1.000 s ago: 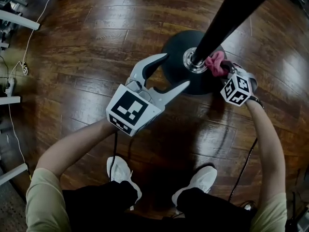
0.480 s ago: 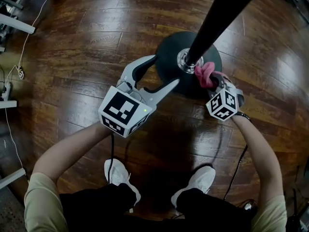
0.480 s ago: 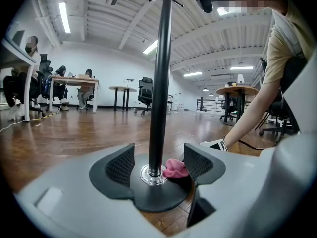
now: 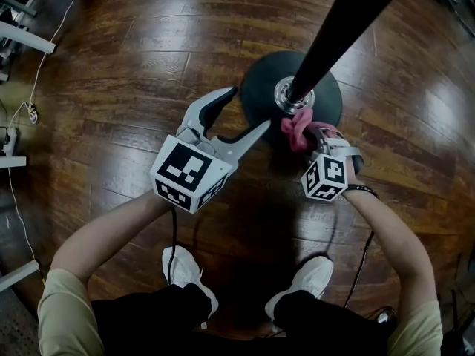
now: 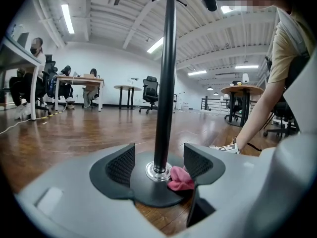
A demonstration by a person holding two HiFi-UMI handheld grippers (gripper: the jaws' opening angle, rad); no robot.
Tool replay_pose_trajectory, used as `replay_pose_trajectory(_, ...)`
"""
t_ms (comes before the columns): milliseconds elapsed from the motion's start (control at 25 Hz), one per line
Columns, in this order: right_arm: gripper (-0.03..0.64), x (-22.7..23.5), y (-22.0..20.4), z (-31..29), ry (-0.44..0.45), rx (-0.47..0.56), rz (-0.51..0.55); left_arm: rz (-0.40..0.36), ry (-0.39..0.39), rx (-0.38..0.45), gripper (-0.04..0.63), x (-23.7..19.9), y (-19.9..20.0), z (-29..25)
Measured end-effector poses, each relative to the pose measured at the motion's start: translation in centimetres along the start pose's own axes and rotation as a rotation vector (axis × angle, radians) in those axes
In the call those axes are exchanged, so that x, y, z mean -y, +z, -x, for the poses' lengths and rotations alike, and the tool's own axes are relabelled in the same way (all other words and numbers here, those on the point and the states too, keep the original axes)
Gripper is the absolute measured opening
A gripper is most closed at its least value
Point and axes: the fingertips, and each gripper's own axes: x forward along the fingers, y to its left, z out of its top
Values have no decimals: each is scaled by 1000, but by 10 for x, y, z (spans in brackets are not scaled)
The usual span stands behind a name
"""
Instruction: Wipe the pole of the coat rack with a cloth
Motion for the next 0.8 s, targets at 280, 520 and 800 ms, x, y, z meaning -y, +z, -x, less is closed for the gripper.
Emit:
replay_pose_trajectory(280,37,-8,21,-6,48,2,64,6,20,-10,287,-8,-1,9)
replay_pose_trajectory(520,37,-8,38,-14,94,16,153,9,35,-13,287,-15,-3,14)
replay_pose_trajectory(800,34,-4,61,-30,41,-13,299,52,46,-33,287,-18,-10,18)
